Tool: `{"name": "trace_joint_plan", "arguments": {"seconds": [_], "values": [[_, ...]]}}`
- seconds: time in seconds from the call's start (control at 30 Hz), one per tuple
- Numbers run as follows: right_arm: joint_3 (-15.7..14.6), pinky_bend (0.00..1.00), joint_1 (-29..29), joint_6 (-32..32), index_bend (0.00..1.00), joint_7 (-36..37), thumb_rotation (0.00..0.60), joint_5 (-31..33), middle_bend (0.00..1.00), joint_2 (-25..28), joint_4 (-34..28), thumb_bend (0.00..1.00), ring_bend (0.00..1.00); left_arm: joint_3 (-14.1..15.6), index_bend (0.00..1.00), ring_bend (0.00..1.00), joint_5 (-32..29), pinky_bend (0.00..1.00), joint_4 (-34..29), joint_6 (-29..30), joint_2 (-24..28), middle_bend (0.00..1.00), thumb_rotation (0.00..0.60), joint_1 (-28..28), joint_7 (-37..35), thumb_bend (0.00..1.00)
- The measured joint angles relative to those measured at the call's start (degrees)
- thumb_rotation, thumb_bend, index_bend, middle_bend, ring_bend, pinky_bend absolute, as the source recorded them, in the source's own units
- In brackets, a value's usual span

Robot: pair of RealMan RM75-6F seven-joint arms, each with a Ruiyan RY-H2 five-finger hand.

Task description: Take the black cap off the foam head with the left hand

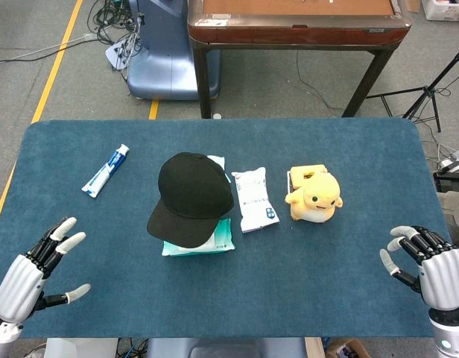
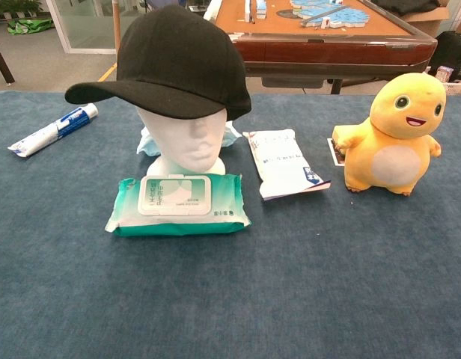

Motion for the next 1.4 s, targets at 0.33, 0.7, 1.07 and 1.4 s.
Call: {"name": "trace_joint_plan", "arguments": {"seconds": [0.33, 0.7, 1.07, 1.4], "values": [[0.3, 0.6, -0.2, 0.2, 0.59, 0.5, 0.6, 0.6, 0.47, 0.4, -0.3, 0.32, 0.42, -0.2, 0.23, 0.0, 2.2, 0.08, -6.2, -6.0, 1.0, 0.0, 0.6, -3.5, 5.0, 0.05], [0.2, 0.6, 0.0, -0.5, 0.59, 0.9, 0.6, 1.1, 0.47, 0.8, -0.7, 0.32, 0.42, -1.2, 0.29, 0.0, 1.1, 0.06, -11.0, -11.8, 0.2, 0.0, 0.6, -6.9, 8.3, 0.05], [0.2, 0.6, 0.1, -1.3, 0.59, 1.0, 0.6, 1.5, 0.47, 1.0, -0.9, 0.32, 0.42, -3.3, 0.33, 0.43, 0.9, 0.43, -12.6, -13.2, -3.3, 0.7, 0.6, -8.2, 18.1, 0.05], [0.2, 0.6, 0.2, -1.6, 0.59, 1.2, 0.6, 1.8, 0.47, 1.2, -1.0, 0.32, 0.42, -3.6, 0.34, 0.47, 1.5, 0.48, -12.7, -15.8, -5.1, 0.77, 0.6, -10.4, 19.8, 0.05]]}}
